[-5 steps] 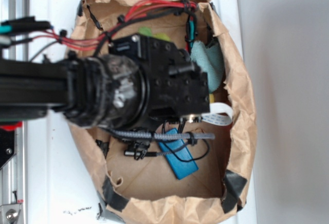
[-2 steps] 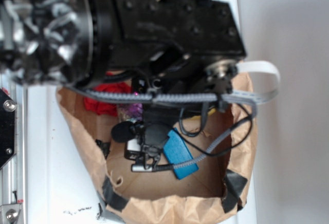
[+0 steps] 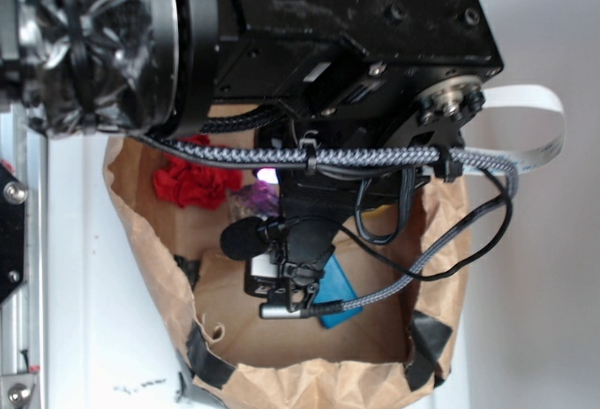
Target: Grab the rock.
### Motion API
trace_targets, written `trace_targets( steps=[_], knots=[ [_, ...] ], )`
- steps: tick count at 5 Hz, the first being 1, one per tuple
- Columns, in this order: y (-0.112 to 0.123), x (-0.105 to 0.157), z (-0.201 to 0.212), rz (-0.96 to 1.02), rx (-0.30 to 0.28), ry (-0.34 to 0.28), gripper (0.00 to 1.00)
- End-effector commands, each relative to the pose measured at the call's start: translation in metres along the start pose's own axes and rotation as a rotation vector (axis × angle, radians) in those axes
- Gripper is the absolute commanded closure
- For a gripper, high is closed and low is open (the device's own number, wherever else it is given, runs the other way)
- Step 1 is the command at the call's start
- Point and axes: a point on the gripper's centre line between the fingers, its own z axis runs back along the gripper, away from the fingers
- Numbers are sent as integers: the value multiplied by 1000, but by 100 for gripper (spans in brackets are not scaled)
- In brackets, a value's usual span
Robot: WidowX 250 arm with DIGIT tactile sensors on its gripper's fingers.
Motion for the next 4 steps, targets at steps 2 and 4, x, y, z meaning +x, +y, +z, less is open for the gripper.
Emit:
trace_targets(
  steps=[2, 4],
  knots=[
    [10, -3, 60, 87, 79, -317, 100],
    [7, -6, 75, 110, 104, -402, 100]
  ],
)
